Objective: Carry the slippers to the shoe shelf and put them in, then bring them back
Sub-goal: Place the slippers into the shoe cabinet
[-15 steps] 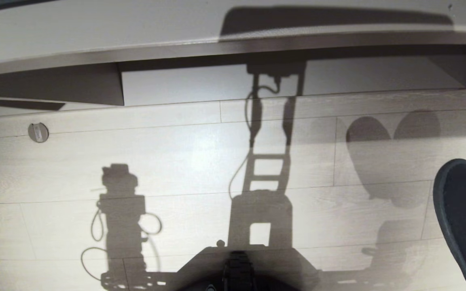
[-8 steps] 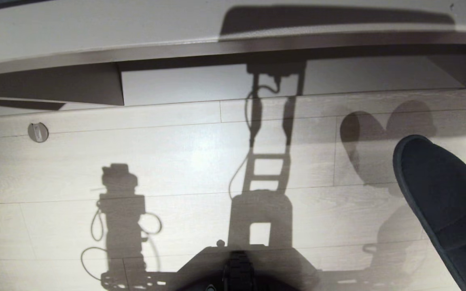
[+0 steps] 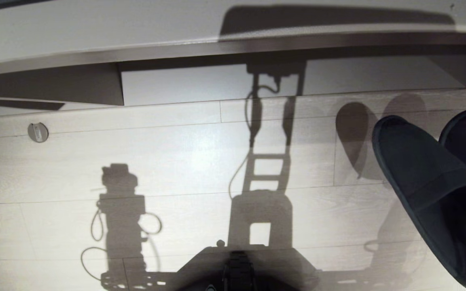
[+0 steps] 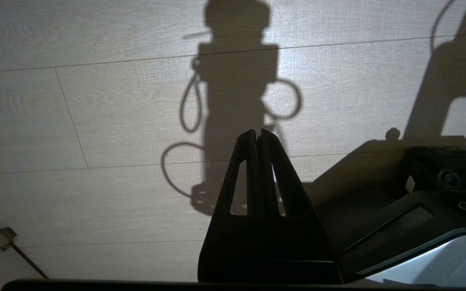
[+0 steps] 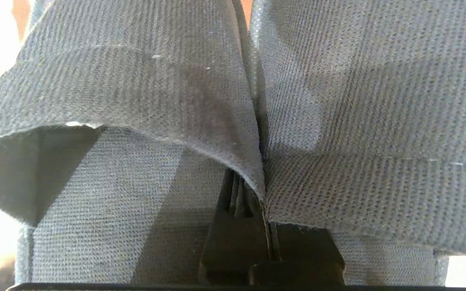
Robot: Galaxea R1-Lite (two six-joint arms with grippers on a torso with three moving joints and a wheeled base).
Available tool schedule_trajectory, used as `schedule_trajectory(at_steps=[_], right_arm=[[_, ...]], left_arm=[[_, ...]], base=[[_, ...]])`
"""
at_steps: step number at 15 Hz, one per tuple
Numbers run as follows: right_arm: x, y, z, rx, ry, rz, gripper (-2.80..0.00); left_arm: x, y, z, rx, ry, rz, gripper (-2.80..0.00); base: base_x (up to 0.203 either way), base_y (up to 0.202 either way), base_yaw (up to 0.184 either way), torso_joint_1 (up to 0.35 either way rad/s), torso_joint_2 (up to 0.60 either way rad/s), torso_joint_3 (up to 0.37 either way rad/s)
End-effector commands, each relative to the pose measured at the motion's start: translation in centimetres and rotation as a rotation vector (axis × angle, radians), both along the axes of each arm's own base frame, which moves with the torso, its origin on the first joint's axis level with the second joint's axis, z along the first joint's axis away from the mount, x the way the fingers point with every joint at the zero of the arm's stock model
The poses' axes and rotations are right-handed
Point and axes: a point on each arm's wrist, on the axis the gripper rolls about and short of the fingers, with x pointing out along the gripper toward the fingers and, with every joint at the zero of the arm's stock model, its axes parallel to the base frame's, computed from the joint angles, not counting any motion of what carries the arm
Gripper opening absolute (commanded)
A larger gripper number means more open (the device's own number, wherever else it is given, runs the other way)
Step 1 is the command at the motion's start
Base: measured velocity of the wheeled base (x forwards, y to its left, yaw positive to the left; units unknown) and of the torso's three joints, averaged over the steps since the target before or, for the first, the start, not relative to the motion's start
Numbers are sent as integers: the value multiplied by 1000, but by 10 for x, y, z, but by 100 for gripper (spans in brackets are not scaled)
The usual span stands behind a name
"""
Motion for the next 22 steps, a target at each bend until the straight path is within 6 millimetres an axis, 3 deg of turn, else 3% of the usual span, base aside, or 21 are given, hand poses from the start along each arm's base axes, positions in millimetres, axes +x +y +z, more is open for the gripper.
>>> schedule_trajectory(at_steps=[1, 3, 8, 18, 22], right_arm=[[19, 0, -4, -1, 28, 1, -280], [37, 0, 7, -1, -41, 1, -280], [60, 0, 24, -2, -175, 1, -280], [100, 2, 43, -1, -299, 15, -280], [128, 5, 49, 0, -349, 24, -280]], left_arm=[[0, 0, 0, -1, -1, 0, -280], [0, 0, 0, -1, -1, 0, -280], [0, 0, 0, -1, 0, 0, -280], [0, 0, 0, -1, -1, 0, -280], [0, 0, 0, -1, 1, 0, -280]], base=[[0, 0, 0, 0, 0, 0], [0, 0, 0, 0, 0, 0], [0, 0, 0, 0, 0, 0], [0, 0, 0, 0, 0, 0], [0, 0, 0, 0, 0, 0]])
